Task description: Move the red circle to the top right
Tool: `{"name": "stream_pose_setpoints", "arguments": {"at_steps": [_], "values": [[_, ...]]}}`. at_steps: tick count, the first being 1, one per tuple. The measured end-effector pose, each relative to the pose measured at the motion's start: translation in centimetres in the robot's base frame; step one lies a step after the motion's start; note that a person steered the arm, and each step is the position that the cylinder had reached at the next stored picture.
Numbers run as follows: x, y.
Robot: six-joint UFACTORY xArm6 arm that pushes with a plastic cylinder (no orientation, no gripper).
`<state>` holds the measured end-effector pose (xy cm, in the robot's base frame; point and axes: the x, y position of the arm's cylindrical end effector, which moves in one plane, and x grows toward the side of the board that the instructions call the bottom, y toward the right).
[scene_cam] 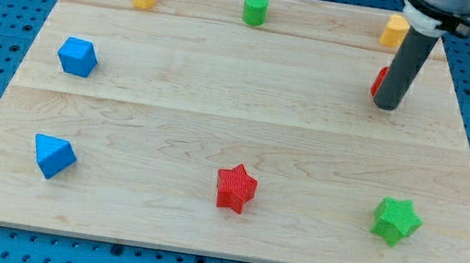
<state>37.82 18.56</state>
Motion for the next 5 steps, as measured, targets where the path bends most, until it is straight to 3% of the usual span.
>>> {"name": "stream_pose_setpoints", "arguments": {"at_steps": [3,5], "values": [[-5.2,1.4],[-6.2,1.0]]}}
